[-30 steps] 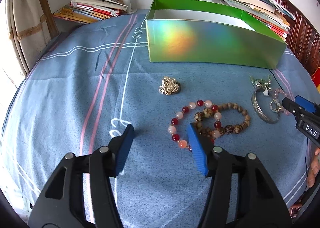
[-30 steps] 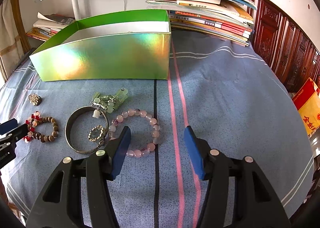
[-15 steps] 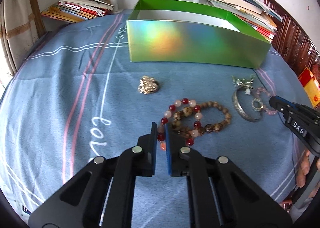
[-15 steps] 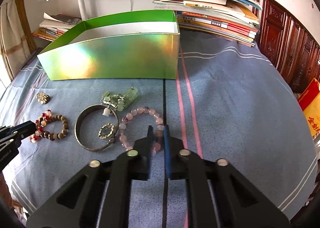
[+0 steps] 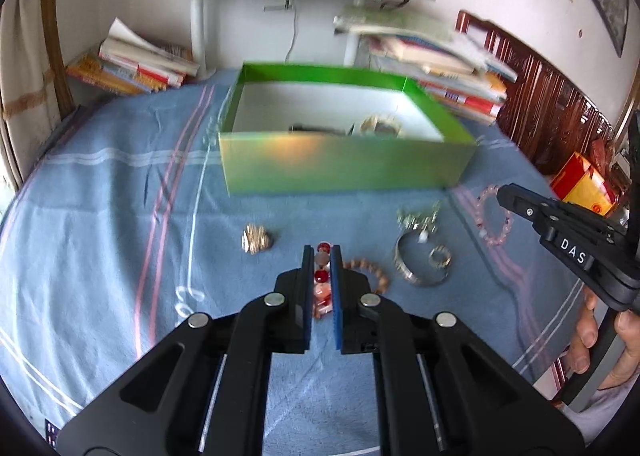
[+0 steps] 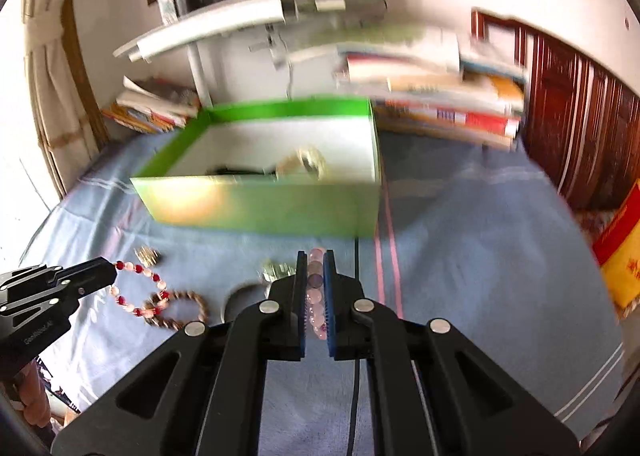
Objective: Organize jewelry
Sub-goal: 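Lift both bracelets into the green box and open both tools, then return the right tool to the table and grasp the green jade pendant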
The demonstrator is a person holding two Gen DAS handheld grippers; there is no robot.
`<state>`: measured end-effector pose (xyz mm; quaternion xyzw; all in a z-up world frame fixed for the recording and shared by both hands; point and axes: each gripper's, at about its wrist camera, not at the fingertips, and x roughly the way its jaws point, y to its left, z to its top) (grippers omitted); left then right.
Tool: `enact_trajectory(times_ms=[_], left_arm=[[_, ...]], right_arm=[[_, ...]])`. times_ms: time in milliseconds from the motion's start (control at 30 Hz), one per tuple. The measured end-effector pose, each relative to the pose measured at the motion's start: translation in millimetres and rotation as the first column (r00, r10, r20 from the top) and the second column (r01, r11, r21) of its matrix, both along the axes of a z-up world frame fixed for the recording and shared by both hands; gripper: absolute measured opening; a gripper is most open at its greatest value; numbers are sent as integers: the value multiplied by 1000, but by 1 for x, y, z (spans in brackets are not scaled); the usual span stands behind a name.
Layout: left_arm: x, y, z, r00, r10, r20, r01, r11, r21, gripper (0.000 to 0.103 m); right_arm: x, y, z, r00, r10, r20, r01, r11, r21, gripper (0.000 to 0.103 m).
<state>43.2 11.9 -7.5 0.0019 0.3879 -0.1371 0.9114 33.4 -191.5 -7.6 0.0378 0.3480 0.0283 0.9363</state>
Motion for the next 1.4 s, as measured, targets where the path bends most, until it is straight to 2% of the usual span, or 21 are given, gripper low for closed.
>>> enact_trajectory(times_ms=[100,267,467,600,667,767,833,933,1033,1067,1100,1133,1167,1233,1367,1400], left_arm=[[2,0,16,1000,3,29,-3,1000,-4,8],[11,2,33,999,12,50,-13,1000,11,8],[36,5,62,994,42,98,-43,999,11,8],[61,-4,80,983,65,172,-72,997,38,8],[77,-8,83,981,70,179,-78,996,39,8],[110,-11,73,986,86,144,-93,995,41,8],[131,-11,57,990,97,98,-101,994,39,8],[152,-11,35,992,115,42,-118,992,54,8],[161,-15,19,994,106,16,-107,990,87,8],[162,-15,17,995,103,11,-104,991,87,9],[162,-15,16,995,104,12,-104,991,80,10],[160,-14,17,994,106,17,-107,991,76,17],[157,-13,18,994,111,23,-112,991,78,22],[147,-11,23,992,119,43,-122,989,82,42],[107,1,23,988,143,61,-149,983,108,47],[92,4,18,988,145,58,-151,982,114,51]], right_arm=[[0,1,21,999,9,50,-8,1000,-14,8],[10,5,26,999,33,43,-32,999,-25,8],[23,14,49,994,53,96,-48,998,-49,8],[50,16,67,990,39,135,-34,999,-42,8],[66,16,70,990,30,135,-25,999,-38,8],[97,17,62,994,10,105,-5,999,-45,8],[116,18,47,999,3,54,-1,999,-39,8],[131,21,26,1000,-4,-17,4,999,-36,8],[136,26,15,999,-7,-33,5,998,-63,9],[136,26,15,1000,-6,-31,4,998,-64,16],[135,26,16,1000,-2,-25,1,998,-62,23],[133,25,19,1000,-2,-16,1,998,-58,37],[128,24,22,1000,-7,-4,7,998,-55,42],[117,20,29,1000,-4,15,5,999,-53,42],[83,11,28,1000,31,0,-31,999,-38,42],[72,8,21,999,45,-20,-46,998,-33,42]])
